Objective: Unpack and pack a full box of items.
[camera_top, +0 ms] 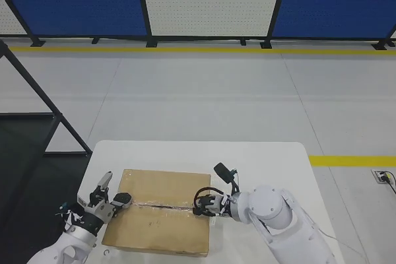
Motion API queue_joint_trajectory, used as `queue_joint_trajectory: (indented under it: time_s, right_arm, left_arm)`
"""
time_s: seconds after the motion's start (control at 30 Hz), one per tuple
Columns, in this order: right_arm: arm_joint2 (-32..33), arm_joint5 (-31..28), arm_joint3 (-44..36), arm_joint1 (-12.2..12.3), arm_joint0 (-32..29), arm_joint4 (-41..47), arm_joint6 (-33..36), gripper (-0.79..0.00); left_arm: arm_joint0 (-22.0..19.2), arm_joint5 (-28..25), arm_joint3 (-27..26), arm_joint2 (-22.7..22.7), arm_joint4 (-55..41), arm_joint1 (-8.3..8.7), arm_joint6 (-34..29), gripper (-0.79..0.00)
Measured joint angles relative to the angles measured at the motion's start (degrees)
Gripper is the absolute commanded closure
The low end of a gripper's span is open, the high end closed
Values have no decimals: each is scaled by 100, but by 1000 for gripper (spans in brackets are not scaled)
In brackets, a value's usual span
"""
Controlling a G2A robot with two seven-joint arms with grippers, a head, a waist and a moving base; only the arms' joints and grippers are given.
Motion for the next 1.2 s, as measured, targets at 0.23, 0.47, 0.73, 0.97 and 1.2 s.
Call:
queue_joint_trajectory:
  time_s: [0.23,0.47,0.73,0.97,1.2]
  right_arm:
    - [566,-47,-471,151,-517,27,-126,0]
    - [880,-35,-701,255,-882,40,-137,0]
    - [842,-67,-449,285,-883,150,-172,0]
    - [733,-207,-189,283,-743,311,-185,0]
    - [737,-400,-75,296,-695,516,-201,0]
  left_arm:
    - [-16,13,2,21,27,5,5,-785]
    - [-60,45,-5,43,51,10,20,-785]
    - [-93,55,-1,73,87,15,22,-785]
    - [-103,55,0,94,103,17,54,-785]
    - [-108,61,3,122,104,17,79,-785]
